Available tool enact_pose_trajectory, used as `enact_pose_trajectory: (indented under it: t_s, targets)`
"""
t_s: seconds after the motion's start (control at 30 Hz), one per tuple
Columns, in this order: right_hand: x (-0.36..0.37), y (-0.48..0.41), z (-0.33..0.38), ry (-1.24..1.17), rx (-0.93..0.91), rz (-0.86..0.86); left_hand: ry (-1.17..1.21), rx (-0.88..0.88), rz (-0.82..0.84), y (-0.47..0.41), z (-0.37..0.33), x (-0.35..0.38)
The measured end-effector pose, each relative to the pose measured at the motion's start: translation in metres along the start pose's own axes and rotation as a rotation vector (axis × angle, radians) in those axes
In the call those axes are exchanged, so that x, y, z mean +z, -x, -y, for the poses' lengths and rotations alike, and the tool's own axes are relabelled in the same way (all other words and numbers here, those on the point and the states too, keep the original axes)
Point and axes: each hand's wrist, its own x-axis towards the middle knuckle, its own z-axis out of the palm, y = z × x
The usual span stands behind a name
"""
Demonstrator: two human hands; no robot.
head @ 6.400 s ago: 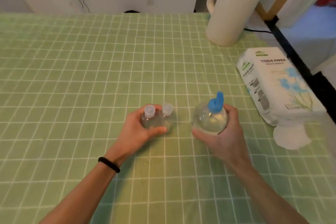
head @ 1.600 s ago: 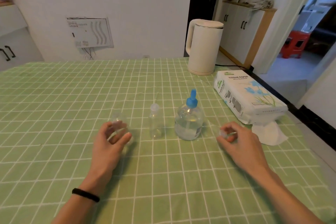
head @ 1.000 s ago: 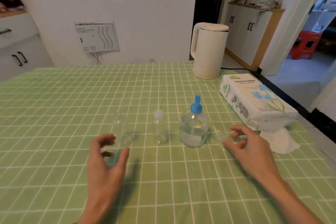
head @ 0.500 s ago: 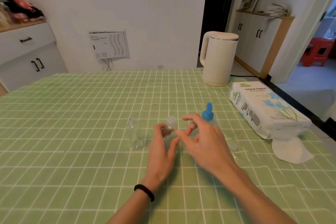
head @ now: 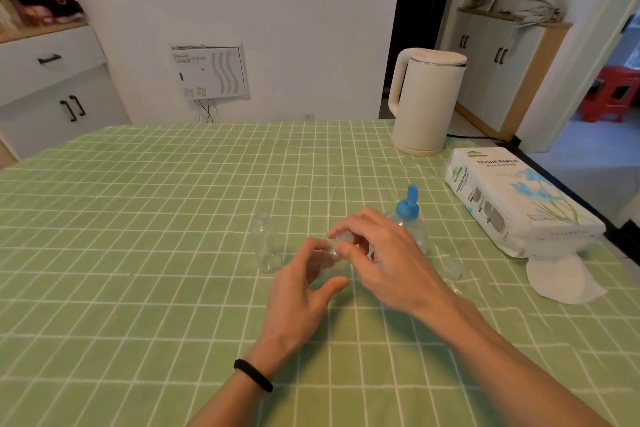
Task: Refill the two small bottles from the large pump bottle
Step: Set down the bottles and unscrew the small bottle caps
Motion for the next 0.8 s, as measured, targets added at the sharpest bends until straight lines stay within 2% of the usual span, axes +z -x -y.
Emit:
enact_pose_trajectory:
  t_s: [0.13,0.27,0.43,0.57,0.8]
  targets:
    - [0.001,0.002,-0.004,0.023,0.011,0.004,0.058,-0.034,0.006,0.003,0.001,-0.003]
    - [-0.008,0.006,-0.016,-0.013,0.088,-0.082,0.078,-0.040,0.001,0.004,0.000,-0.003]
    - [0.002,0.003,-0.004,0.043,0.037,-0.035,0.063,-0.033,0.012,0.003,0.000,-0.002]
    - [-0.007,0.007,-0.013,0.025,0.106,-0.111,0.076,-0.035,0.001,0.005,0.002,-0.003]
    - [0.003,0.006,0.002,0.018,0.047,-0.061,0.030,-0.002,0.006,0.004,0.003,0.000]
